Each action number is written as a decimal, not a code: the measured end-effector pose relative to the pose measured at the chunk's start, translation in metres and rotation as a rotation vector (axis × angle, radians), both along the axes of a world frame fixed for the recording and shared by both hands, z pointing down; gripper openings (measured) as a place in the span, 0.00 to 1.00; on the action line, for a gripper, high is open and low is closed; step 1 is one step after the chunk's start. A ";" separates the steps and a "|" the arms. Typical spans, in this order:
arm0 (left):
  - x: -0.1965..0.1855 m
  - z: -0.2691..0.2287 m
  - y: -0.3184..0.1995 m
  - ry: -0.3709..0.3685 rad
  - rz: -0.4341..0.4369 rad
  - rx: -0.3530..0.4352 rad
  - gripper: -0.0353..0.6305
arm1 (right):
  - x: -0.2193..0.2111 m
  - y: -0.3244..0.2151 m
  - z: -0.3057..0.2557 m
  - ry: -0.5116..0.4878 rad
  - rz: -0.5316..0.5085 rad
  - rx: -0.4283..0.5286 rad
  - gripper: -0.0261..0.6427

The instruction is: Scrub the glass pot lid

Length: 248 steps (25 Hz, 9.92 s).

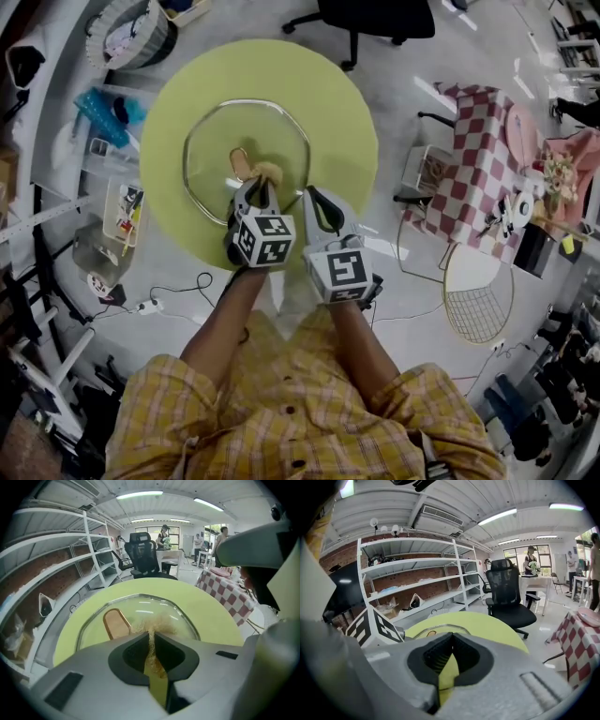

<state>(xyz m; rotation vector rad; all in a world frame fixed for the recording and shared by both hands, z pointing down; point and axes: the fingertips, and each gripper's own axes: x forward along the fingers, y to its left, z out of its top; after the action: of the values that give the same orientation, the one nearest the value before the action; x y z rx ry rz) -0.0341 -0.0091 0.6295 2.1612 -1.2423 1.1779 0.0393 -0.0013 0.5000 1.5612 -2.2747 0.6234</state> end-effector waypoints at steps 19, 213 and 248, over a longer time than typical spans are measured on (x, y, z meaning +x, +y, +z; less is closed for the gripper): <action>0.036 0.010 0.027 0.034 0.071 -0.073 0.11 | 0.021 0.007 0.004 0.004 0.041 -0.012 0.03; 0.023 0.023 -0.096 -0.459 0.976 -0.059 0.11 | 0.016 -0.031 0.006 0.001 0.052 -0.035 0.03; 0.033 0.019 -0.054 -0.452 1.100 -0.050 0.12 | 0.001 -0.025 0.004 0.003 0.055 -0.034 0.03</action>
<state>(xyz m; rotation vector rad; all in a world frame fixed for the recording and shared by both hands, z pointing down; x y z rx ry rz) -0.0015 -0.0635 0.6489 2.6607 0.0053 2.1377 0.0406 -0.0264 0.5038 1.6128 -2.2135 0.6696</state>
